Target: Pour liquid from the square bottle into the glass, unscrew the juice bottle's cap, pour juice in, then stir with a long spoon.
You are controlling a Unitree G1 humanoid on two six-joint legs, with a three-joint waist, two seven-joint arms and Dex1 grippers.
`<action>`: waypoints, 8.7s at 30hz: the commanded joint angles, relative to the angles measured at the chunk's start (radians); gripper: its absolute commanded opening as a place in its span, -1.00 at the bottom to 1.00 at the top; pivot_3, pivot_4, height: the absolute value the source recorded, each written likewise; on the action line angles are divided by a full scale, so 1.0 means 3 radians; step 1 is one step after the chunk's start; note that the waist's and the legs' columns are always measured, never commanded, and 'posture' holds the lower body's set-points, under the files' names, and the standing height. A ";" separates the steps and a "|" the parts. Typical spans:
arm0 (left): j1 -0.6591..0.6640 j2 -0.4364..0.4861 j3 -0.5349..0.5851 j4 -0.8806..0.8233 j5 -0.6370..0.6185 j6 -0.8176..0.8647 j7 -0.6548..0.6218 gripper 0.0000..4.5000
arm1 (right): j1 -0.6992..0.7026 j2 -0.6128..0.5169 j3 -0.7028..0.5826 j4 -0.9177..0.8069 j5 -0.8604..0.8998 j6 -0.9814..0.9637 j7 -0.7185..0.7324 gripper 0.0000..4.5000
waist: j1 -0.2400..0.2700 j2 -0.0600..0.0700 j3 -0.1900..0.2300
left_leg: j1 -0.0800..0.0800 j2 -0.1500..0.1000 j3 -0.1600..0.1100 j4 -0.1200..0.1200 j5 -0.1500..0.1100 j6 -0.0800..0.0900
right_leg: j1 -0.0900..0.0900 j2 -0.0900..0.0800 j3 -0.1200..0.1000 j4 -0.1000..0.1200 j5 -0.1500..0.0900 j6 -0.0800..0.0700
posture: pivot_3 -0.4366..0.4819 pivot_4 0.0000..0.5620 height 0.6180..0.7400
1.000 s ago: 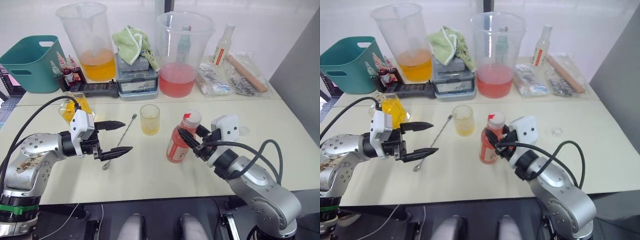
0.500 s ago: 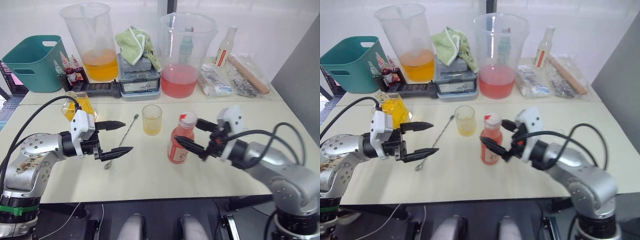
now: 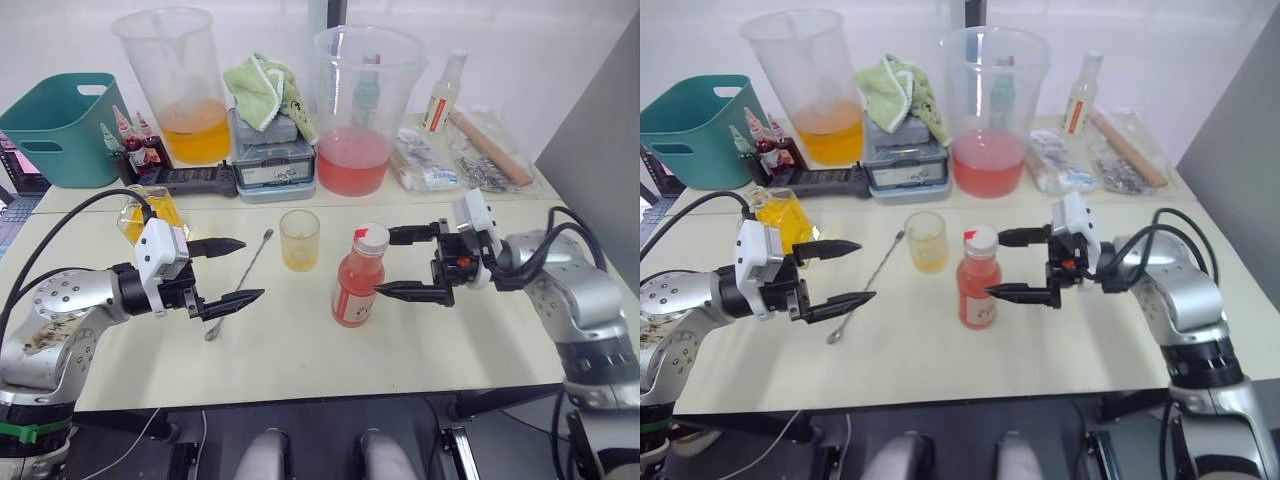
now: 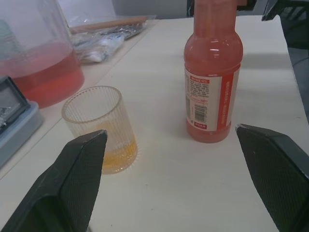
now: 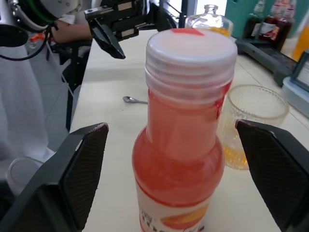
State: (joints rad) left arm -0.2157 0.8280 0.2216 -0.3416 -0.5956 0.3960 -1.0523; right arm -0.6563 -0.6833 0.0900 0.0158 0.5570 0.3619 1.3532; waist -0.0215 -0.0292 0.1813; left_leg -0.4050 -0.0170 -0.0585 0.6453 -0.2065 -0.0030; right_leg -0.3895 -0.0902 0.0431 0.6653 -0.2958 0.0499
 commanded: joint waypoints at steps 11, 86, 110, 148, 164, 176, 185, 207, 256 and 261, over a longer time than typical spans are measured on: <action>0.0112 0.0023 0.0163 -0.0224 -0.0077 0.0039 0.0103 1.00 | -0.0208 0.0192 -0.0093 0.0231 0.0041 -0.0047 0.0284 -0.28 | 0.0024 0.0000 0.0000 | -0.0001 -0.0001 -0.0004 0.0000 0.0000 -0.0001 | -0.0003 -0.0001 0.0000 0.0002 0.0001 0.0000 | -0.05 -0.47 1.00; -0.0107 -0.0103 -0.0101 -0.0035 0.0068 -0.0040 -0.0032 1.00 | -0.0097 0.0277 -0.0138 -0.0070 -0.0022 0.0070 -0.0272 -0.37 | -0.0020 -0.0001 -0.0001 | -0.0009 -0.0002 0.0000 0.0002 0.0001 -0.0002 | -0.0022 -0.0003 0.0002 0.0026 0.0002 -0.0002 | -0.05 -0.47 1.00; -0.0566 -0.0301 -0.0520 0.0533 0.0224 -0.0351 -0.0384 1.00 | 0.0516 0.1261 -0.0636 -0.2854 0.0200 0.2775 -0.4003 -0.37 | 0.0018 -0.0001 -0.0001 | -0.0033 -0.0006 0.0001 0.0006 0.0002 -0.0002 | -0.0053 -0.0003 0.0005 0.0046 0.0002 -0.0003 | -0.05 -0.47 1.00; 0.0009 -0.0148 -0.0025 -0.0182 -0.0066 -0.0022 -0.0034 1.00 | -0.0150 -0.0003 -0.0170 0.0169 -0.0099 -0.0133 0.0031 0.96 | -0.0015 -0.0002 0.0000 | -0.0023 -0.0001 0.0008 0.0008 0.0002 -0.0002 | -0.0041 -0.0001 0.0005 0.0034 0.0002 -0.0003 | -0.05 -0.47 1.00; 0.0049 -0.0089 0.0020 -0.0319 -0.0199 0.0136 0.0067 1.00 | -0.0727 0.0394 -0.0009 0.1098 -0.0277 -0.0443 0.0726 0.32 | 0.0009 -0.0002 0.0000 | -0.0022 -0.0002 0.0008 0.0007 0.0001 -0.0002 | -0.0045 -0.0004 0.0005 0.0040 0.0003 -0.0004 | -0.05 -0.47 1.00; -0.0130 -0.0174 -0.0181 -0.0153 -0.0150 0.0070 -0.0005 1.00 | -0.0336 0.0268 -0.0372 -0.0079 0.0004 0.0370 -0.0092 -0.40 | 0.0027 0.0000 0.0000 | -0.0031 -0.0003 0.0006 0.0007 0.0001 -0.0003 | -0.0052 -0.0005 0.0004 0.0043 0.0003 -0.0004 | -0.05 -0.47 1.00; -0.0309 -0.0310 -0.0422 0.0072 -0.0101 -0.0036 -0.0186 1.00 | 0.0436 0.0529 -0.0749 -0.2155 0.0476 0.1698 -0.2103 -0.40 | 0.0024 -0.0001 0.0000 | -0.0034 -0.0003 0.0000 0.0004 0.0001 -0.0003 | -0.0055 -0.0005 0.0001 0.0046 0.0003 -0.0004 | -0.05 -0.47 1.00; -0.0427 -0.0268 -0.0444 0.0279 -0.0024 -0.0064 -0.0442 1.00 | 0.1065 0.1105 -0.0303 -0.2909 0.0281 0.2273 -0.3726 0.19 | 0.0010 -0.0002 -0.0001 | -0.0022 -0.0005 0.0002 0.0010 0.0003 -0.0005 | -0.0044 0.0000 0.0003 0.0045 0.0003 -0.0004 | -0.05 -0.47 1.00; 0.0420 -0.0140 0.0146 -0.0428 -0.0158 -0.0079 0.0138 1.00 | -0.0723 0.0072 0.0247 0.0280 0.0324 0.0089 0.0579 -0.28 | 0.0032 0.0000 0.0001 | -0.0003 0.0001 0.0003 -0.0004 -0.0002 0.0001 | -0.0011 -0.0007 -0.0002 -0.0001 0.0006 -0.0002 | -0.05 -0.47 1.00; 0.0247 -0.0218 -0.0044 -0.0333 -0.0125 -0.0114 0.0102 1.00 | -0.0520 -0.0042 -0.0115 -0.0448 0.0615 0.0667 0.0043 -0.28 | 0.0032 0.0000 0.0001 | -0.0030 0.0000 0.0003 -0.0002 -0.0002 0.0000 | -0.0041 -0.0007 -0.0001 0.0007 0.0008 -0.0002 | -0.05 -0.47 1.00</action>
State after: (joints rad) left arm -0.1267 0.7677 0.2106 -0.4344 -0.6298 0.3783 -1.0159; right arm -0.8013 -0.6825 0.1428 -0.0310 0.6731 0.5190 1.4212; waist -0.0118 -0.0291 0.1817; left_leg -0.4155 -0.0171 -0.0574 0.6449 -0.2069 -0.0030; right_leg -0.4037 -0.0924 0.0431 0.6687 -0.2929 0.0491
